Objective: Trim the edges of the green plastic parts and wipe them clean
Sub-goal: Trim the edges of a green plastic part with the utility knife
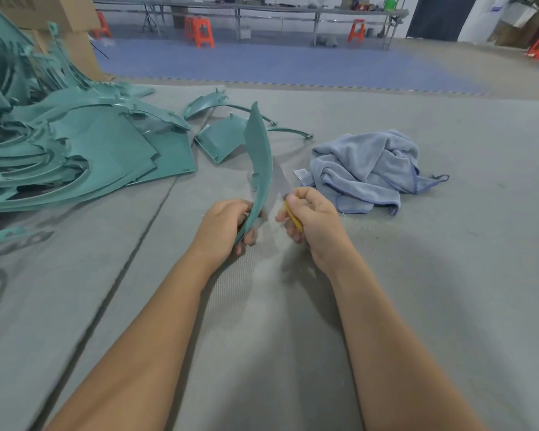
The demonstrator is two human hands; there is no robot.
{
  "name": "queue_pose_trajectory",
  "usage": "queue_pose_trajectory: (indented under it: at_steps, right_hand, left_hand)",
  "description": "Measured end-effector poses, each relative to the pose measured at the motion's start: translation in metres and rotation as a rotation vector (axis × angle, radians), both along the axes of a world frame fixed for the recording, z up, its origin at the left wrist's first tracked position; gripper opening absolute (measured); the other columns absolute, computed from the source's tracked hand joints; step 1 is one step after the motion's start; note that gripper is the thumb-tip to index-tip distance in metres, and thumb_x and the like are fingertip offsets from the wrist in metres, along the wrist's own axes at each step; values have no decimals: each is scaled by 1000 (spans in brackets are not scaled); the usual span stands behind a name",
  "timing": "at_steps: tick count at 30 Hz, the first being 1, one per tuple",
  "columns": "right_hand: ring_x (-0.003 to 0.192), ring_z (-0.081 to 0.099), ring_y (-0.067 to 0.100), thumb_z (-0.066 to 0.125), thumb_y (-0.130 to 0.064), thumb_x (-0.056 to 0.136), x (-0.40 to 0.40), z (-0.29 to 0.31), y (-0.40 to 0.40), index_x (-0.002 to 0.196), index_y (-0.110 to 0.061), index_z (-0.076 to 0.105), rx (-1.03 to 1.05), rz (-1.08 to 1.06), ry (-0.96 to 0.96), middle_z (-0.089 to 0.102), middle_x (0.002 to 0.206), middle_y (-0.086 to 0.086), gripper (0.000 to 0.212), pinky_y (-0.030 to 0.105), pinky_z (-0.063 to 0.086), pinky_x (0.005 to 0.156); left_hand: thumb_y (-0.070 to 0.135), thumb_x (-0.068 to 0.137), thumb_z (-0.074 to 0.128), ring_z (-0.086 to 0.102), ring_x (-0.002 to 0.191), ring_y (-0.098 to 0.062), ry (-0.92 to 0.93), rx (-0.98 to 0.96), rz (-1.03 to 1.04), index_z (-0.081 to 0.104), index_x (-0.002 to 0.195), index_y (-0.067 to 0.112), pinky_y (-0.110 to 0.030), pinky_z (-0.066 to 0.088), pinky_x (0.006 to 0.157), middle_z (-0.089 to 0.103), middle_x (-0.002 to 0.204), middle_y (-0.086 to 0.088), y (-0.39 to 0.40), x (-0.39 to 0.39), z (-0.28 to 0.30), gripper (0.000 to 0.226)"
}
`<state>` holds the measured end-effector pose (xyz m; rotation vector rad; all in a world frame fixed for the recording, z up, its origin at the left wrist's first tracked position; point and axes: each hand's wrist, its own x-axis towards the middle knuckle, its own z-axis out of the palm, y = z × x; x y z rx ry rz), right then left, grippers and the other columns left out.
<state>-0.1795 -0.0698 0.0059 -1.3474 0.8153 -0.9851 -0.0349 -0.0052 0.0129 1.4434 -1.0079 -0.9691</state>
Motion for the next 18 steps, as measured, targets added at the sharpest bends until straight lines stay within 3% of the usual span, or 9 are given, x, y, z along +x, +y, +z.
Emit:
queue_pose_trajectory:
  at_steps: [5,8,12,18]
  right_hand:
    - [41,35,7,56,-25,98,-1,-2,2,71,-21,69,-76,185,131,52,48,-2,30,12,30,43]
    - [42,37,6,58,-23,97,-1,-2,3,69,-17,68,-108,217,200,48,44,-4,31,12,31,44]
    - [42,37,4,59,-19,97,2,-3,4,69,-13,65,-118,193,237,46,43,-8,30,12,32,45]
    - [44,34,6,58,-20,98,2,-3,3,72,-9,66,-122,94,222,43,44,-6,30,15,31,47]
  left_hand:
    - [49,103,18,38,39,-16,12,-38,11,64,81,7,-22,31,39,48,49,-7,-4,2,-6,66]
    - [61,99,9,37,39,-18,-28,-78,-37,59,67,8,-21,31,39,48,51,-11,-5,4,-9,80]
    - [65,97,6,39,37,-16,-88,-95,-49,56,61,10,-19,32,38,49,48,-8,-5,6,-11,82]
    - [65,96,11,38,36,-13,-22,-61,-16,63,65,16,-19,30,36,48,46,-4,-7,7,-13,78]
